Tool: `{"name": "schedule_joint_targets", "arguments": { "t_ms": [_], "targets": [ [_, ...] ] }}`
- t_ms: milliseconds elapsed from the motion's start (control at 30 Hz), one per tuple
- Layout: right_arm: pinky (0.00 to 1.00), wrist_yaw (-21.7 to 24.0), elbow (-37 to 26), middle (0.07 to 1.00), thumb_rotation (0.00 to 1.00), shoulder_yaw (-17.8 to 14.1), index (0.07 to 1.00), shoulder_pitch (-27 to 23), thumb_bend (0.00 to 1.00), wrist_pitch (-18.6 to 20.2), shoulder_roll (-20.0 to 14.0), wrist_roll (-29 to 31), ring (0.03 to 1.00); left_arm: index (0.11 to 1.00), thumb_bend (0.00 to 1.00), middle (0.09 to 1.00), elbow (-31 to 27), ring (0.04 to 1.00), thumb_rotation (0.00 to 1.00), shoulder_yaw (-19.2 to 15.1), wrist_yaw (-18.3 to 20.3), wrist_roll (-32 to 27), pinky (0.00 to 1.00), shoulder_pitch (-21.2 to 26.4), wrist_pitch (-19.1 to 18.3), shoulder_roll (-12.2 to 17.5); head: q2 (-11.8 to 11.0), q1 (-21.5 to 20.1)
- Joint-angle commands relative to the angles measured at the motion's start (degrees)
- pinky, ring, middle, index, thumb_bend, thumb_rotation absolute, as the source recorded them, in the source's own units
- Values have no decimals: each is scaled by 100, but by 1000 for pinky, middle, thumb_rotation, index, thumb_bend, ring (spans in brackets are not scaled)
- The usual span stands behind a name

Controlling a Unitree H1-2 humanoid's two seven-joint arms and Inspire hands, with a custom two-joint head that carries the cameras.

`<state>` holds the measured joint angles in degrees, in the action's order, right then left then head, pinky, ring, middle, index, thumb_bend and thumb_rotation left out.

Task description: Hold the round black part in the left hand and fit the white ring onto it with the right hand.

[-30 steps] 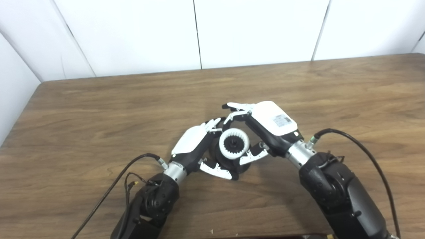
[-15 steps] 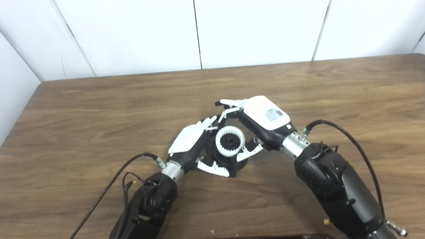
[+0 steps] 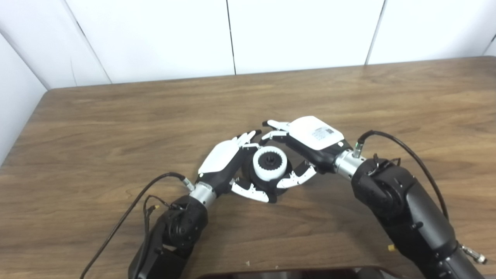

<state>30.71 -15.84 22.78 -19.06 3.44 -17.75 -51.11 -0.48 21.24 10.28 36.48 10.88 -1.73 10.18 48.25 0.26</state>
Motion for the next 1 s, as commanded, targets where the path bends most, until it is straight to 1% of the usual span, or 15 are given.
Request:
{"name": "schedule_joint_targets", "arguments": {
  "t_ms": [0,133,200,300,500,567,633,700,733,833,900,967],
  "targets": [
    [808,76,-208,973,540,16,838,-172,1000,-23,-5,-6,918,639,1000,1000,-217,1000,419,-22,44,-69,1000,183,61,19,9,11],
    [840,164,-247,983,543,1,858,-165,1000,33,-5,2,929,639,992,1000,-242,1000,384,-38,75,-93,1000,186,55,26,10,-1],
    [855,244,-284,992,539,-7,875,-166,1000,71,-21,8,937,638,986,1000,-256,1000,362,-47,88,-94,1000,185,49,20,19,-7],
    [876,415,-354,999,533,-57,916,-163,1000,151,-63,64,953,639,980,1000,-262,1000,357,-41,95,-53,1000,183,25,9,6,-8],
    [908,789,-471,1000,525,-306,993,-162,1000,453,-263,310,984,637,979,1000,-258,1000,356,-40,82,-31,1000,173,24,-13,-7,-4],
    [908,832,-471,1000,527,-444,999,-140,1000,499,-367,535,986,637,979,1000,-275,1000,356,-46,96,-28,1000,170,0,-15,-46,-7],
    [883,872,-470,1000,530,-576,1000,-107,1000,542,-466,782,981,637,980,1000,-290,1000,353,-52,106,-30,1000,162,-11,-12,-20,-11],
    [852,885,-448,1000,526,-685,1000,-77,1000,543,-567,986,972,637,981,1000,-279,1000,356,-65,99,-41,1000,160,-2,-7,-72,-46],
    [846,901,-444,1000,521,-736,1000,-61,1000,592,-603,1062,969,637,981,1000,-279,1000,355,-66,104,-38,1000,161,-8,-1,-54,-49],
    [847,866,-392,1000,493,-821,1000,-27,1000,627,-710,1187,965,639,981,1000,-263,1000,361,-75,103,-53,1000,168,9,12,-63,-57],
    [849,845,-337,1000,493,-833,1000,-23,1000,650,-782,1191,969,640,980,1000,-265,1000,359,-75,107,-46,1000,178,4,12,-50,-44],
    [860,871,-308,1000,481,-838,1000,-22,1000,760,-832,1191,976,640,979,1000,-276,1000,358,-74,113,-33,1000,182,-11,15,-50,-47]
  ]
}}
